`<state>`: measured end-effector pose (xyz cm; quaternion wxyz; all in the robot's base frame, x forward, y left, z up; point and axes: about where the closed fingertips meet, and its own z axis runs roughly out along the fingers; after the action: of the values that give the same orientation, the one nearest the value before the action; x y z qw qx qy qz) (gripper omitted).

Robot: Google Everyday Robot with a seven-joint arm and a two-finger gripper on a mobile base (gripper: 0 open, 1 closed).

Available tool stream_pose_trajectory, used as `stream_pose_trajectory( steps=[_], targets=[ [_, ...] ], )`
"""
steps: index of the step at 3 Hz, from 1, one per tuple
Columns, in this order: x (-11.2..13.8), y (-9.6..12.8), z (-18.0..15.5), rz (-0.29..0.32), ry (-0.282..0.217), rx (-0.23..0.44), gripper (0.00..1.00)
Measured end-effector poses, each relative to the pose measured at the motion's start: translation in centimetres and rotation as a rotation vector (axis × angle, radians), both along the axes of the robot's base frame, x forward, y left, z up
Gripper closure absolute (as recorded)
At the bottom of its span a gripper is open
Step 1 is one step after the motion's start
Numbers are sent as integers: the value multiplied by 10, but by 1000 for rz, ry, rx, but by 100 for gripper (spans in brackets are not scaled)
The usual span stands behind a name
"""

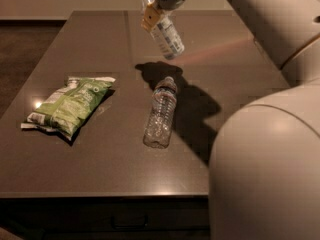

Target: Knock blue plastic bottle over

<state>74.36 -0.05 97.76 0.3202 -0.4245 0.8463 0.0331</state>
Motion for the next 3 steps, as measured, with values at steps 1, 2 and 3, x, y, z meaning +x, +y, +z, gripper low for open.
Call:
stream_pose_trajectory(
  steps=[1, 2, 3],
  targets=[
    [-21, -7, -35, 90, 128, -163, 100],
    [-39, -14, -57, 178, 220, -288, 85],
    [-46, -15, -71, 245, 270, -374, 62]
  ],
)
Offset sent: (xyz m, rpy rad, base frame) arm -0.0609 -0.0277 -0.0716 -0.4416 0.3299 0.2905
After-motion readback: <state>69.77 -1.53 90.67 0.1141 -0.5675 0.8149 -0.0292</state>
